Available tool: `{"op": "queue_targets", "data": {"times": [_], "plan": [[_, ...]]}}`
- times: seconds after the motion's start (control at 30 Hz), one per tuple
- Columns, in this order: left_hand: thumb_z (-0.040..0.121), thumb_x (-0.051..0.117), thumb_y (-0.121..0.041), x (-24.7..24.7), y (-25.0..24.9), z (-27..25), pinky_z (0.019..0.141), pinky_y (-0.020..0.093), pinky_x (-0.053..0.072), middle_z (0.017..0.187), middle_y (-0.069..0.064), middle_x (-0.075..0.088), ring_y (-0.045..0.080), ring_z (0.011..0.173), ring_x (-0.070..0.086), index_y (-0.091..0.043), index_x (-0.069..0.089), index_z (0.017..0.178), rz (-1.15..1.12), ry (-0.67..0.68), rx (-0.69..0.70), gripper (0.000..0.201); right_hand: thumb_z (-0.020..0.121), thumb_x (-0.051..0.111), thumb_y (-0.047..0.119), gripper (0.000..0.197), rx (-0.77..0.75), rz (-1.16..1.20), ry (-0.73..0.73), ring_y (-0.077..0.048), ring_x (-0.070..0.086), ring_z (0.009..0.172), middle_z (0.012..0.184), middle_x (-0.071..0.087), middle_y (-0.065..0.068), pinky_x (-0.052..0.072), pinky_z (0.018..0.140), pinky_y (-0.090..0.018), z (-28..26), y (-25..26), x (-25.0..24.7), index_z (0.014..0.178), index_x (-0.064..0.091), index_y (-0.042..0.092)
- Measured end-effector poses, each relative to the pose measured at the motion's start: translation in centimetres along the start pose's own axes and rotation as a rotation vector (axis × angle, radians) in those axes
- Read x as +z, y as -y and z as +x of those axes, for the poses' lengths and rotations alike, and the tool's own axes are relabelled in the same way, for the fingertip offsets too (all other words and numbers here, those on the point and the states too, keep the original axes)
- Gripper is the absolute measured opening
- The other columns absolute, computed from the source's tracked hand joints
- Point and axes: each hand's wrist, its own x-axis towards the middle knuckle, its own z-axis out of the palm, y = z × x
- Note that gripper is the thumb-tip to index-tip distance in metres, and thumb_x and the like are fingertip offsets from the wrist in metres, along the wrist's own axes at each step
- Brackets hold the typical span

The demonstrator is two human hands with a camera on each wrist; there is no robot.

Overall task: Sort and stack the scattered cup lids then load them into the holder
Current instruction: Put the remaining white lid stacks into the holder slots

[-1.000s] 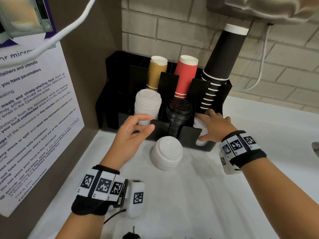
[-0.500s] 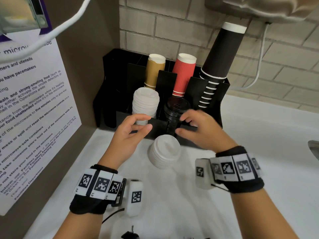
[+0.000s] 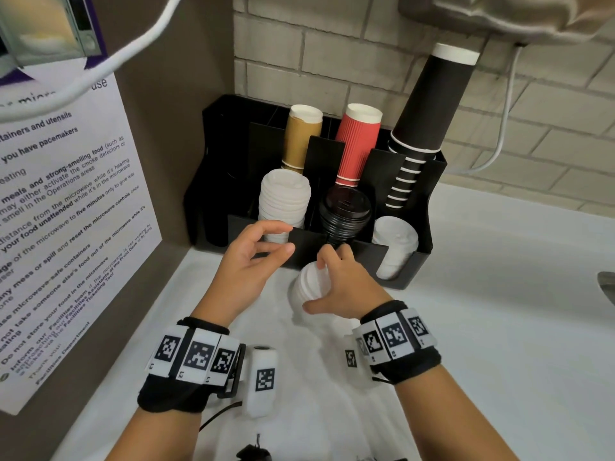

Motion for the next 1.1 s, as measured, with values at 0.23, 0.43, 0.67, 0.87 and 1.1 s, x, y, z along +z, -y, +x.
{"op": "queue_targets", "data": {"times": [0.23,0.43,0.67,0.87,1.1], "plan": [[0.090,0.066,-0.016,-0.1,0.1,0.1,0.080,0.011,0.046,0.122,0.001,0.059,-0.001,0.094,0.062,-0.024,0.062,0.113,0.006,-0.007,-0.018,0.025,0.061,0.083,0.031,0.062,-0.021,0.160,-0.097,-0.026,0.046,0.094,0.109,0.034,0.000,0.045,0.080,-0.035,-0.8,-0.1,-1.3,0.100,0.035,0.026],[0.062,0.083,-0.030,1.0,0.0,-0.6,0.105,0.032,0.046,0.142,-0.011,0.049,0.007,0.124,0.054,-0.042,0.041,0.138,-0.045,0.264,-0.066,0.088,0.069,0.084,0.027,0.059,-0.145,0.645,-0.170,-0.014,0.053,0.105,0.116,0.050,-0.001,0.048,0.084,-0.025,-3.2,0.9,-3.6,0.109,0.041,0.026],[0.060,0.087,-0.023,2.0,-0.5,-0.9,0.102,0.044,0.050,0.143,-0.006,0.049,0.018,0.121,0.060,-0.044,0.036,0.142,-0.180,0.328,-0.052,0.099,0.070,0.080,0.033,0.064,-0.188,0.840,-0.051,-0.015,0.065,0.106,0.119,0.062,0.002,0.053,0.095,-0.041,-4.6,1.5,-4.2,0.125,0.047,0.044],[0.060,0.087,-0.013,2.0,-0.7,-0.9,0.100,0.047,0.051,0.141,-0.009,0.050,0.017,0.118,0.062,-0.046,0.039,0.141,-0.156,0.323,-0.048,0.100,0.068,0.084,0.027,0.065,-0.210,0.847,-0.063,-0.016,0.063,0.110,0.119,0.065,0.005,0.051,0.097,-0.043,-4.7,1.3,-4.7,0.124,0.054,0.041],[0.056,0.089,-0.022,2.0,-0.7,-0.8,0.099,0.046,0.052,0.140,-0.015,0.049,0.017,0.118,0.061,-0.049,0.039,0.140,-0.139,0.322,-0.044,0.102,0.063,0.085,0.029,0.067,-0.223,0.831,-0.095,-0.013,0.065,0.106,0.120,0.062,0.009,0.055,0.090,-0.036,-4.8,1.5,-4.6,0.122,0.055,0.040]]}}
